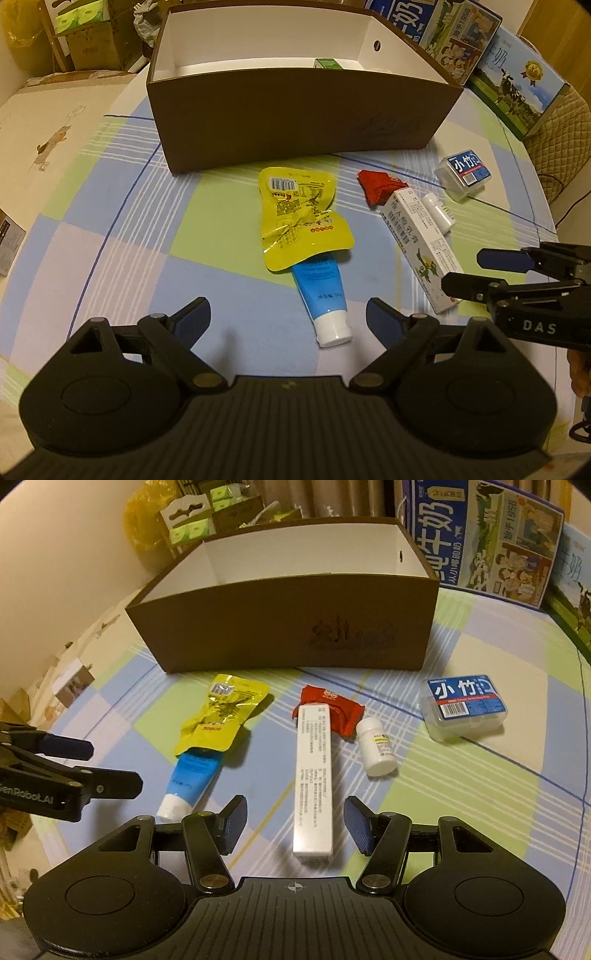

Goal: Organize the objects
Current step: 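Close the right tool on the white carton while the left tool grasps the yellow sachet, then lift the yellow sachet and white carton and carry both over the brown box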

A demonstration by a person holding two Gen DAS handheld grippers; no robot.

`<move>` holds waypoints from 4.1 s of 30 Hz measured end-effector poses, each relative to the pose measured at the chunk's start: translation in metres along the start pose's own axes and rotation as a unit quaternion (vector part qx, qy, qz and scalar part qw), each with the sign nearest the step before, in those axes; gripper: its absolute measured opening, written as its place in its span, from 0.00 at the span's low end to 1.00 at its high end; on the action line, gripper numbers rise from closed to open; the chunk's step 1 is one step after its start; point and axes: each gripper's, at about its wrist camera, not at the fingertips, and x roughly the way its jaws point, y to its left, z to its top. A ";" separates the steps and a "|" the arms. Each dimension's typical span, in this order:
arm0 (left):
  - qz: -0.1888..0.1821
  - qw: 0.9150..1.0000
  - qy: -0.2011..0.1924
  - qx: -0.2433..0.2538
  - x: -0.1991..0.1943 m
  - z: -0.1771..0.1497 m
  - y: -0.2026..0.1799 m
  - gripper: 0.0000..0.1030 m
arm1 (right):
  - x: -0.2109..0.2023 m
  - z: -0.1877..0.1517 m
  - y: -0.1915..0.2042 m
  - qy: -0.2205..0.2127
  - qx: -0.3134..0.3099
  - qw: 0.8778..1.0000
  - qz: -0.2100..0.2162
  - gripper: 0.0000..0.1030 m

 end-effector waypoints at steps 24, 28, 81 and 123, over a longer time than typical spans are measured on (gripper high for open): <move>-0.014 0.999 0.016 0.038 0.054 0.049 -0.004 0.86 | 0.047 0.014 -0.017 0.029 0.031 0.999 -0.026 0.22; -0.019 0.998 0.022 0.048 0.069 0.062 -0.006 0.86 | 0.040 0.009 -0.025 0.033 0.043 0.998 -0.030 0.22; -0.001 0.997 -0.001 0.071 0.059 0.044 0.023 0.57 | 0.043 0.003 -0.028 0.044 0.044 0.998 -0.019 0.22; -0.025 0.990 -0.128 0.045 -0.018 0.116 0.026 0.57 | -0.008 0.115 -0.001 -0.072 0.018 0.994 0.074 0.22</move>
